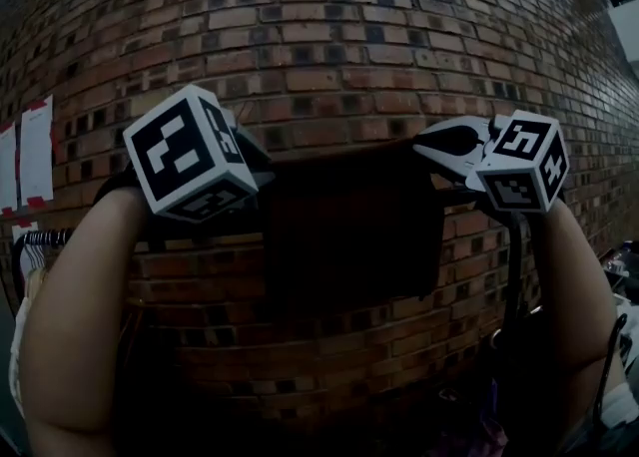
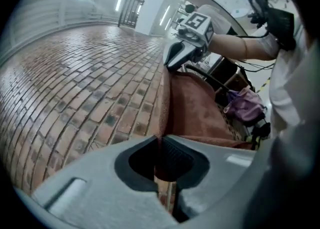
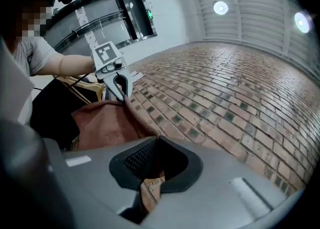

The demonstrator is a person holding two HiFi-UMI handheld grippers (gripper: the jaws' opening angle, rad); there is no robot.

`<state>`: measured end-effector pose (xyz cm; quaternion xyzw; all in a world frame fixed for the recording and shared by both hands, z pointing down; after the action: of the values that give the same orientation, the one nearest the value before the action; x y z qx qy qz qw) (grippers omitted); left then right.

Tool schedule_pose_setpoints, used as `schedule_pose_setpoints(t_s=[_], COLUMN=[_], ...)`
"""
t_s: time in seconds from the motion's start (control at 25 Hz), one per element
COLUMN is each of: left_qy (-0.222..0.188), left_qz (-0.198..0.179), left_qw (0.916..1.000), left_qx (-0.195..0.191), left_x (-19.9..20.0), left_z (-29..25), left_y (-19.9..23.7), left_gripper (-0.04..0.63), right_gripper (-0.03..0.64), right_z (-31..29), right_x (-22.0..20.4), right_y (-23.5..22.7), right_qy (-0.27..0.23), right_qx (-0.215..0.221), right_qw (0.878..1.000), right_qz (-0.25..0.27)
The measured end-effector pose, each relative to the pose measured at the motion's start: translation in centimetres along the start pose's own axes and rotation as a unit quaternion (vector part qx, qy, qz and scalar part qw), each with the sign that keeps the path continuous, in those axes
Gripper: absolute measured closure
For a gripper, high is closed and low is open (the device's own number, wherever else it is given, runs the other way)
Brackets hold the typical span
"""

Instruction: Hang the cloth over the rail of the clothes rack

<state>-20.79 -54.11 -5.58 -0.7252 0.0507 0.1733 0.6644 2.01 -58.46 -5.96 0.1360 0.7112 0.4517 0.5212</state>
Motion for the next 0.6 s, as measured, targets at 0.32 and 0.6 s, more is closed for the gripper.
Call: schedule_pose_setpoints(t_s=[0.32, 0.6], left_qy=[0.044, 0.052], left_qz=[-0.059, -0.059], left_qw=[0.9900, 0.9745], left_qx=[-0.120, -0.210], left_x=[-1.6, -3.0], left_z=[-3.5, -5.0], left_y=[-0.6, -2.2], left_gripper=[0.575, 0.575], right_gripper=[0.604, 0.606], right_z=[-4.0, -6.0], right_x=[-2.8, -4.2], right_y=[-1.4, -0.7], right_qy=[0.112, 0.172], right_qx=[0.135, 0.216], right_qw=[0.985, 0.961], right_qz=[0.008, -0.013])
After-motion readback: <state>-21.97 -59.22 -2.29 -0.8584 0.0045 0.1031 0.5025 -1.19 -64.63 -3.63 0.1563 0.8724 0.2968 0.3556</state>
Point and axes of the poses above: the fingertips, and each gripper's own axes: z backward along the fingers, y to its left, x out of its top, the point moved 6 cm from there along z, backward along the fingers, and after that the axes turned 13 degrees about x, right-handed, at the moved point
